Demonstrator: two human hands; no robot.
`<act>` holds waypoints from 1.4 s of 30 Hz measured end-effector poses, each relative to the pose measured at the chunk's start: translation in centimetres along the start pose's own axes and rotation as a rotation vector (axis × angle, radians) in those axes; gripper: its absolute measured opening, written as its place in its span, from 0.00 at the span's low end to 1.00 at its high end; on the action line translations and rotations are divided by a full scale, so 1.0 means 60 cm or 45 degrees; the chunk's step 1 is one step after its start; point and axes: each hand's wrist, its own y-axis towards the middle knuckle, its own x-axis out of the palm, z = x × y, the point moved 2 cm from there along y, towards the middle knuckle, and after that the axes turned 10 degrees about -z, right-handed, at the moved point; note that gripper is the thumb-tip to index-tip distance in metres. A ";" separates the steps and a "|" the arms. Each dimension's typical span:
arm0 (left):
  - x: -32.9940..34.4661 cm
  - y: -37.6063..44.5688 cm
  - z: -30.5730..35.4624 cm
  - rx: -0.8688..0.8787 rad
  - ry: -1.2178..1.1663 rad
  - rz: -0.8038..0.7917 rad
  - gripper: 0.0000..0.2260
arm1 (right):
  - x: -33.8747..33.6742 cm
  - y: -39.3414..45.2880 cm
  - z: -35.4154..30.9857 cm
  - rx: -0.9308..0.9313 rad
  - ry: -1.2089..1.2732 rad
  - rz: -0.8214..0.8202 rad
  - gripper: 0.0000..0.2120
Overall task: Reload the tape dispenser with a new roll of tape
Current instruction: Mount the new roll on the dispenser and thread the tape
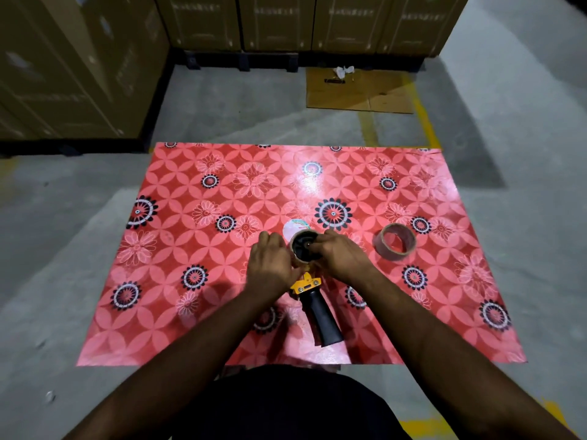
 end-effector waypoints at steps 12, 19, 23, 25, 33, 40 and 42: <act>0.008 -0.021 -0.060 0.119 -0.444 0.144 0.08 | 0.013 -0.015 -0.010 0.121 0.016 0.118 0.11; 0.018 -0.063 -0.101 0.369 -0.519 0.027 0.13 | 0.032 -0.021 -0.025 0.275 0.063 0.116 0.14; 0.020 -0.055 -0.078 0.487 -0.253 0.156 0.04 | 0.029 -0.020 -0.029 0.313 0.057 0.132 0.13; 0.021 -0.057 -0.072 0.427 -0.283 0.189 0.06 | 0.030 -0.018 -0.032 0.338 0.069 0.125 0.12; 0.069 -0.091 -0.123 0.266 -0.476 0.068 0.11 | 0.032 -0.029 -0.014 0.301 0.274 0.125 0.08; -0.029 -0.029 -0.064 0.332 -0.518 0.282 0.02 | 0.026 -0.025 -0.019 0.296 0.239 0.110 0.10; -0.045 0.004 -0.035 0.345 -0.423 0.129 0.06 | 0.025 -0.023 -0.017 0.306 0.218 0.098 0.10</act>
